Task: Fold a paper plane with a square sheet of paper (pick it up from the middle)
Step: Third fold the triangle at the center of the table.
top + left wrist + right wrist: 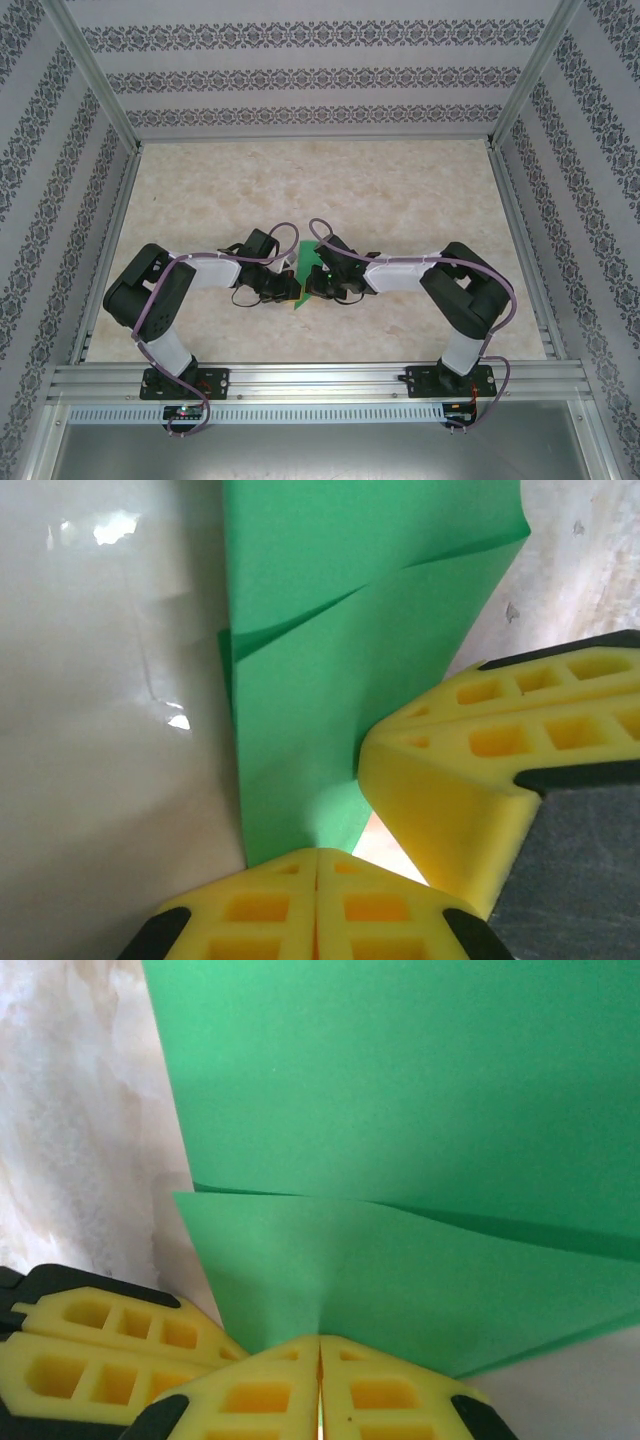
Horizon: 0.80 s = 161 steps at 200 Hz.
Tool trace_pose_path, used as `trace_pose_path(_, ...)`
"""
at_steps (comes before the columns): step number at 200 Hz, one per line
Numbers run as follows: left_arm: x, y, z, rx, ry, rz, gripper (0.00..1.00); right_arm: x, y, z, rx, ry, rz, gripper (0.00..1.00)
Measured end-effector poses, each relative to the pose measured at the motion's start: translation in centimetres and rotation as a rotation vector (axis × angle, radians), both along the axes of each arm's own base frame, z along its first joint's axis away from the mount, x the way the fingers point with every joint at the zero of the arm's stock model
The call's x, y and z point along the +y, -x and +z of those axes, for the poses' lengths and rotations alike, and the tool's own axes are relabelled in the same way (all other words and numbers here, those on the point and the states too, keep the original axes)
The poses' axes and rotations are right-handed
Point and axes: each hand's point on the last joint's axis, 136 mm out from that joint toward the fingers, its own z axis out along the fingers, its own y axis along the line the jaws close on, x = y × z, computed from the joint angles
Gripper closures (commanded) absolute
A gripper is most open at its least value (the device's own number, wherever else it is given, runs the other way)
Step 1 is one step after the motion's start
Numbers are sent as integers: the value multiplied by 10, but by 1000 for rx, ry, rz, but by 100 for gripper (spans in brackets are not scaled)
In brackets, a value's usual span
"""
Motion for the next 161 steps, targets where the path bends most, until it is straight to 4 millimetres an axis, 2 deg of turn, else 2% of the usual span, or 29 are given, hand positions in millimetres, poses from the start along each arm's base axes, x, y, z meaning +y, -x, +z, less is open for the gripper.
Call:
trace_pose_path(53,1,-2,0,-18,-11,-8,96,-8,-10,0,14,-7,-43,90)
trace_pose_path(161,2,-2,-1,-35,-10,-23,97,-47,-44,-1,13,-77,-139,88)
